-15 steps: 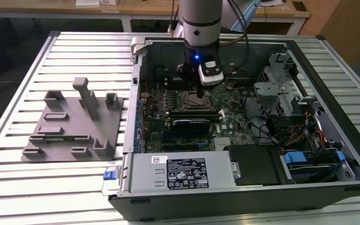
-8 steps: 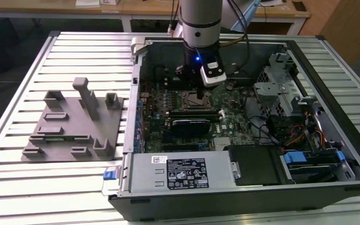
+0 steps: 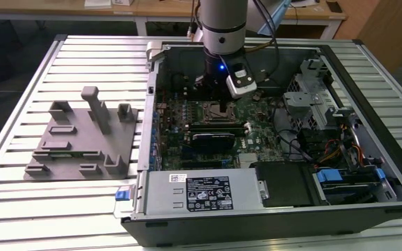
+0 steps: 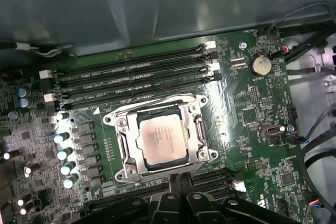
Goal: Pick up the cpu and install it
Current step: 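Install the second cpu locking lever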
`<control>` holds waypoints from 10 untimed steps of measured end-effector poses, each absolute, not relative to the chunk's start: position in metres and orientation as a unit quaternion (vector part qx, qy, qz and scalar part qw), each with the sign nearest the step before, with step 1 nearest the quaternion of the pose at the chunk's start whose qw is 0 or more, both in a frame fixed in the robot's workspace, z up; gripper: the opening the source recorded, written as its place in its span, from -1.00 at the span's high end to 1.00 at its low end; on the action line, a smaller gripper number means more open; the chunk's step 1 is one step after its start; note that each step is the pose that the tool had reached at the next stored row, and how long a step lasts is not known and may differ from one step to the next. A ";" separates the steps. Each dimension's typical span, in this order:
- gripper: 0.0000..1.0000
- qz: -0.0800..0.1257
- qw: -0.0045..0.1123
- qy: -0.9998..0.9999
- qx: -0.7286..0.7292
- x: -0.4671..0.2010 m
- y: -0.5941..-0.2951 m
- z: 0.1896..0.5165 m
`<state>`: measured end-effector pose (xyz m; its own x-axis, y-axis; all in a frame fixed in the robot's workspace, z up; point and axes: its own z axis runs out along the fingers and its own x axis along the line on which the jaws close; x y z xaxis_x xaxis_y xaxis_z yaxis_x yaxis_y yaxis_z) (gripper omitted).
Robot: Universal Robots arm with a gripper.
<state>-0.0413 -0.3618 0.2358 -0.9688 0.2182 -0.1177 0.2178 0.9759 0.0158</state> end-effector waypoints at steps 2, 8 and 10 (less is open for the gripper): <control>0.79 0.001 0.059 0.993 0.104 -0.042 -0.362 0.236; 0.79 0.001 0.060 0.994 0.086 -0.042 -0.364 0.236; 0.79 0.001 0.060 0.995 0.080 -0.043 -0.365 0.236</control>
<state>-0.0427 -0.3646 0.2357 -0.9800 0.1601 -0.1184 0.1597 0.9871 0.0122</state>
